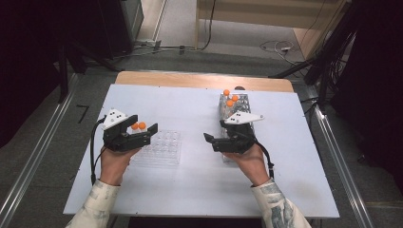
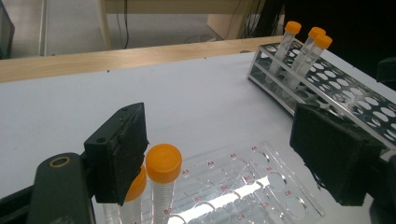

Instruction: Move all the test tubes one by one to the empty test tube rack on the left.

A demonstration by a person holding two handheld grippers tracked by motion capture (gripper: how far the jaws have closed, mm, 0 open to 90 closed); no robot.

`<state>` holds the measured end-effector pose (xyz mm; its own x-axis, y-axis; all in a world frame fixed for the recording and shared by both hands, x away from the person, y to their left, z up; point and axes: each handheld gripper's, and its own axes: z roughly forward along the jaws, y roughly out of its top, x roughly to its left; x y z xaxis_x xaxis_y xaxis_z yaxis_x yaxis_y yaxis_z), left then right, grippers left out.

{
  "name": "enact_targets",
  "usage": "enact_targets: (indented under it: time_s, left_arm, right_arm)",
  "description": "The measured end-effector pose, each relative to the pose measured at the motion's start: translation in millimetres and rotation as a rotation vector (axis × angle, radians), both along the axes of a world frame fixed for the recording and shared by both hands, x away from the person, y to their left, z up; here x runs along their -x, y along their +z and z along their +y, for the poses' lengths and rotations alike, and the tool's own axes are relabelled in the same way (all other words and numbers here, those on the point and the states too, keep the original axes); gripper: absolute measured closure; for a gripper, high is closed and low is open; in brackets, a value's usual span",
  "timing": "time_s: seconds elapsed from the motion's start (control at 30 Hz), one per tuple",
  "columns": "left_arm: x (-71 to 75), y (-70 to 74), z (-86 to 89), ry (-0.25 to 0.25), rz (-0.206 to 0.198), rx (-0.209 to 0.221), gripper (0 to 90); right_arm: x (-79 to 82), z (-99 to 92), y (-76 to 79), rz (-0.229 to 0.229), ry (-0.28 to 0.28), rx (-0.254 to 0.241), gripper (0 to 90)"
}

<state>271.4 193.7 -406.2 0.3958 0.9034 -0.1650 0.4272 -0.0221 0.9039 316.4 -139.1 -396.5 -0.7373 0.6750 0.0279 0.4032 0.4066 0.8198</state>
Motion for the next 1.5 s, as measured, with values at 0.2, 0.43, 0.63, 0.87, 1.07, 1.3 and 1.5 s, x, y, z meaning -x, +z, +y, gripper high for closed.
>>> enact_targets:
  time_s: [0.2, 0.43, 0.63, 0.87, 1.07, 1.3, 1.5]
  left_arm:
    - [1.4, 0.6, -1.6, -0.003, -0.003, -0.005, 19.3]
    - [2.3, 1.1, -3.9, -0.012, -0.003, -0.008, 19.4]
    - [1.7, 0.8, -6.8, -0.018, 0.0, -0.008, 19.4]
    - [1.6, 0.6, -6.4, -0.019, 0.0, -0.008, 19.4]
    - [1.1, -0.3, -6.2, -0.019, 0.003, -0.009, 19.5]
    - [1.4, -0.6, -7.2, -0.02, 0.005, -0.008, 19.5]
    - [1.2, -1.4, -6.9, -0.021, 0.008, -0.01, 19.5]
  right_arm:
    - [-7.3, -9.3, 0.5, -0.033, -0.065, -0.013, 23.9]
    - [-24.9, -25.0, -4.4, -0.046, -0.16, -0.018, 24.0]
    - [-42.1, -29.1, -12.3, -0.058, -0.234, -0.027, 25.7]
    - [-61.5, -24.9, -26.2, -0.061, -0.293, -0.029, 32.1]
    - [-71.7, -27.1, -28.5, -0.065, -0.321, -0.036, 42.4]
    - [-82.2, -17.3, -30.8, -0.025, -0.319, 0.001, 54.4]
    - [-92.4, -14.5, -30.7, 0.026, -0.337, 0.025, 56.7]
